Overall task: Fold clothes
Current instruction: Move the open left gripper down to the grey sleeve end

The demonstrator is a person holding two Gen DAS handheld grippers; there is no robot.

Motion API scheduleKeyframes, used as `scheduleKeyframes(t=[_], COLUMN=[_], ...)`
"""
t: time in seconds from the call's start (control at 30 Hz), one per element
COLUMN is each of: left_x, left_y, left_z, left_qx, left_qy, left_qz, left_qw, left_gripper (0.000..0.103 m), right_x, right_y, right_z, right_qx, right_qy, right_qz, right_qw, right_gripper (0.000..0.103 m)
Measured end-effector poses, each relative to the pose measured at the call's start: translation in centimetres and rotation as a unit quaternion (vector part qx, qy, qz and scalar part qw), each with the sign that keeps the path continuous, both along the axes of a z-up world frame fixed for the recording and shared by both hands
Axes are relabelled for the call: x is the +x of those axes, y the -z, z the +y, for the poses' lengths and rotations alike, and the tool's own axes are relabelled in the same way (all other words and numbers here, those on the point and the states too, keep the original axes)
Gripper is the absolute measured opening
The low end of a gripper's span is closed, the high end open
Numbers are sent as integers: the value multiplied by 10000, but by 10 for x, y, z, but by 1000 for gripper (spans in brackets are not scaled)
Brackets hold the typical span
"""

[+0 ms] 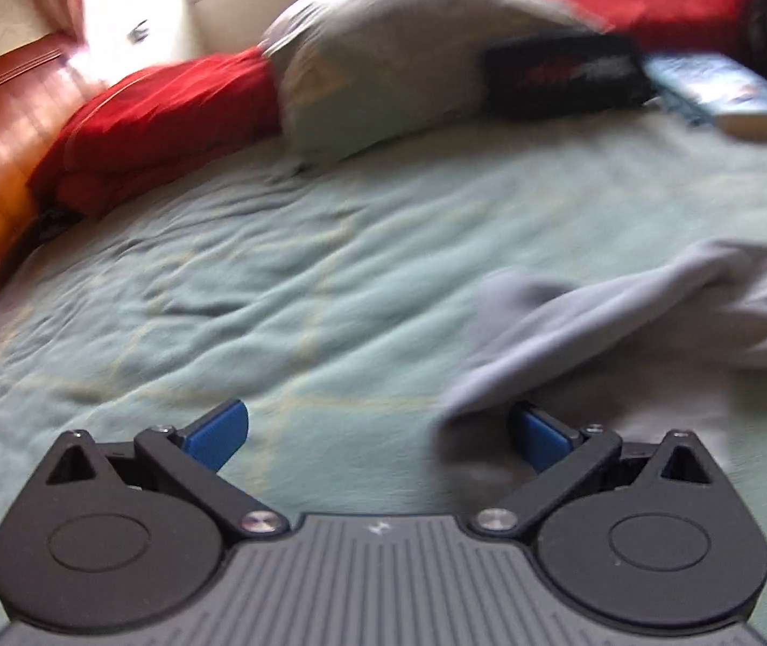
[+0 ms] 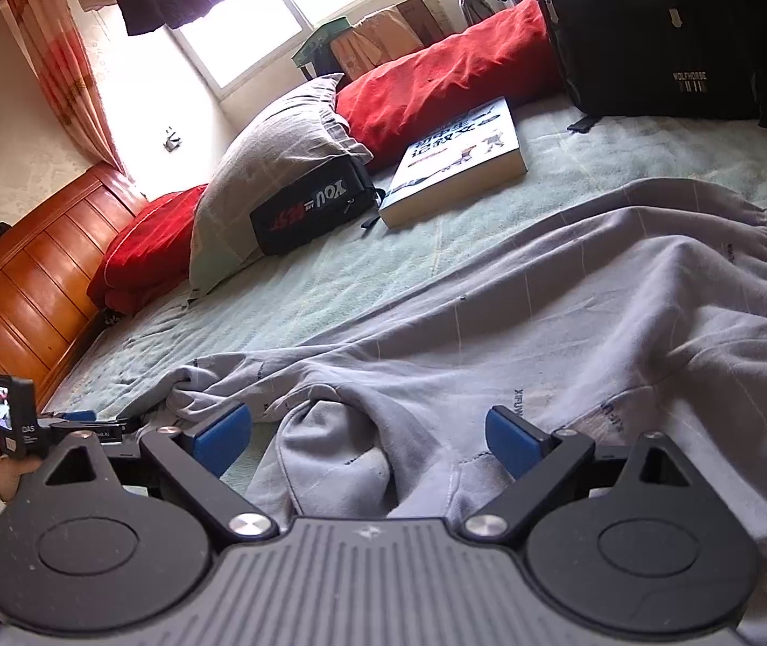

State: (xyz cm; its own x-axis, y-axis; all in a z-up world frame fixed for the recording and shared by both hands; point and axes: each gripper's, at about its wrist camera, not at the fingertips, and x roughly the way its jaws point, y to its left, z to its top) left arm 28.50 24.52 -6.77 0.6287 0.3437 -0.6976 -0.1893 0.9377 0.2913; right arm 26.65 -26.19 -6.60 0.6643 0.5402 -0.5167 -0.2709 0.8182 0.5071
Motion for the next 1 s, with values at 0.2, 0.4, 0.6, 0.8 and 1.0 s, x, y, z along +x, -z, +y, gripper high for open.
scheduleKeyframes(t=[0.2, 0.4, 0.6, 0.8, 1.0], left_x=[18, 52, 46, -4, -51], left_y=[-20, -37, -30, -31, -14], left_z=[25, 27, 18, 4, -17], left_qx=[24, 147, -40, -757, -1914], left_qy=[-493, -756, -507, -130, 270], left_qz=[-379, -658, -482, -406, -190], left_qw=[9981, 9949, 9975, 9962, 9810], left_gripper=[103, 102, 102, 102, 102], right_x=[2, 2, 1, 2, 1], right_y=[1, 2, 1, 1, 2], right_z=[1, 2, 3, 6, 6], right_qx=[-70, -118, -135, -57, 17], right_qy=[60, 111, 64, -43, -72], right_qz=[26, 48, 15, -37, -30], right_qw=[10000, 9999, 9999, 10000, 10000], right_gripper=[97, 98, 98, 99, 100])
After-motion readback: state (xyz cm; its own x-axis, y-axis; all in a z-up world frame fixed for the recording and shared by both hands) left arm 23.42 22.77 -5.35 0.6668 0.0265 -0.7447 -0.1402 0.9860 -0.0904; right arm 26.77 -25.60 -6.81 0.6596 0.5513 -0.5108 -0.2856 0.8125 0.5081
